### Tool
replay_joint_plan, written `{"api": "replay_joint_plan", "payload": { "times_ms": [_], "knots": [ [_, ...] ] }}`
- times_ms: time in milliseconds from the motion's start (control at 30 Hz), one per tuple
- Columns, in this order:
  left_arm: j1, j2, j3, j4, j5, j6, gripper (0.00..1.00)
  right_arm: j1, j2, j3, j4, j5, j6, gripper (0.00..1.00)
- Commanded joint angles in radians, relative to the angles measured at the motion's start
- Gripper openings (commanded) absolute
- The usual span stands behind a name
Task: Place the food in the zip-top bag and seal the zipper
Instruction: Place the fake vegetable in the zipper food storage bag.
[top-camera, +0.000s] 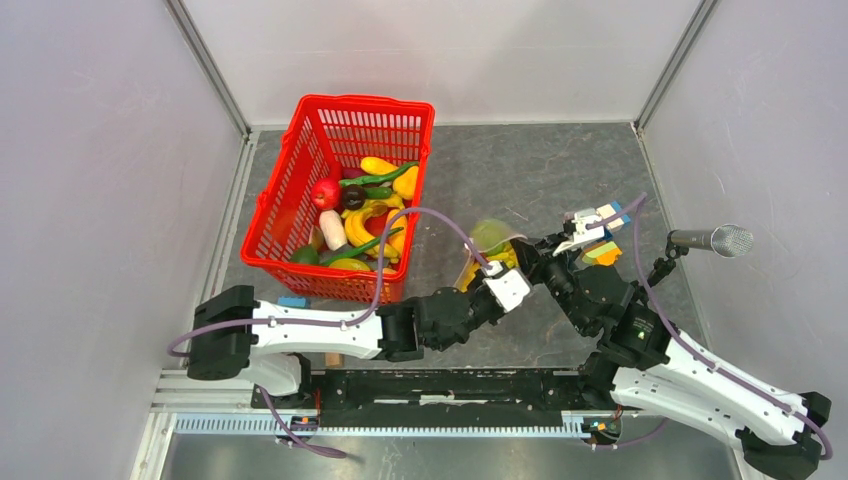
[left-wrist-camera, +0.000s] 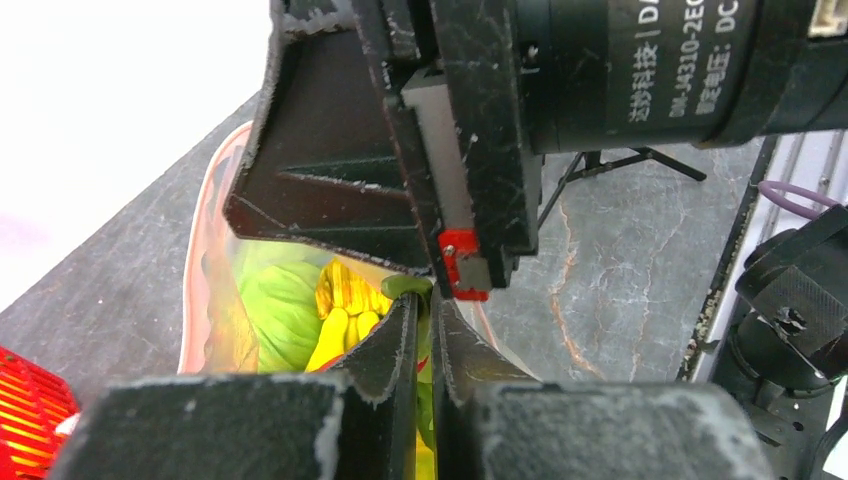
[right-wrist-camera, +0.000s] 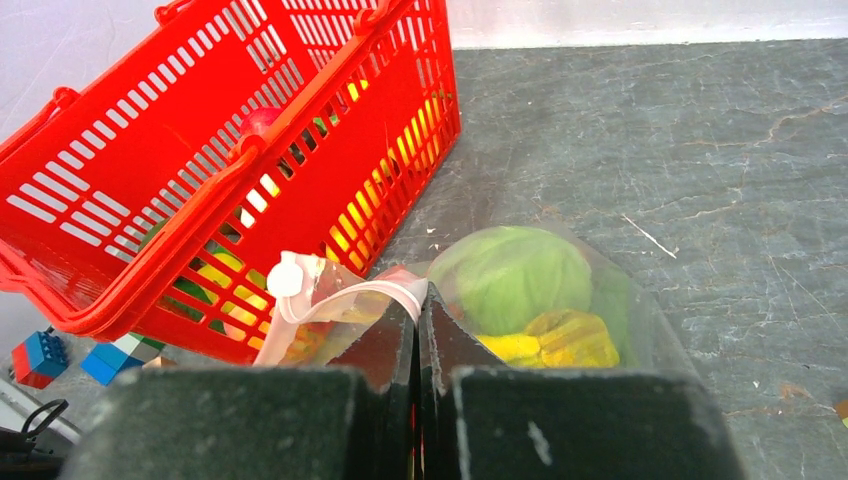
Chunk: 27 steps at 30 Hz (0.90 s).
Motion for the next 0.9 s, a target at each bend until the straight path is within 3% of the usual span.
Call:
{"api": "replay_joint_plan", "payload": {
  "times_ms": [0, 133, 233, 400, 633, 800, 867],
  "knots": [
    [0.025, 0.066, 0.065, -0.194, -0.024, -0.091, 0.02, 0.004, -0.036, 0.040, 0.157, -0.005, 0.017, 0.00],
    [0.036, 0.111, 0.108, -0.295, 0.022, -0.154, 0.02, 0.004, -0.037, 0.041, 0.166, -0.012, 0.021, 0.00],
    [0.036, 0.111, 0.078, -0.278, 0.074, -0.166, 0.02, 0.004, -0.041, 0.043, 0.170, -0.008, 0.023, 0.00],
    [0.037, 0.096, -0.017, -0.210, 0.105, -0.106, 0.02, 0.004, -0.050, 0.045, 0.170, 0.002, 0.026, 0.00],
    [0.041, 0.100, -0.023, -0.282, 0.111, -0.053, 0.03, 0.003, -0.054, 0.054, 0.166, 0.005, 0.030, 0.00],
    [0.041, 0.154, 0.120, -0.474, 0.131, -0.049, 0.08, 0.004, -0.048, 0.055, 0.173, -0.004, 0.030, 0.01],
    [0.042, 0.143, 0.131, -0.498, 0.127, -0.062, 0.18, 0.004, -0.046, 0.056, 0.169, 0.008, 0.028, 0.01]
  ]
}}
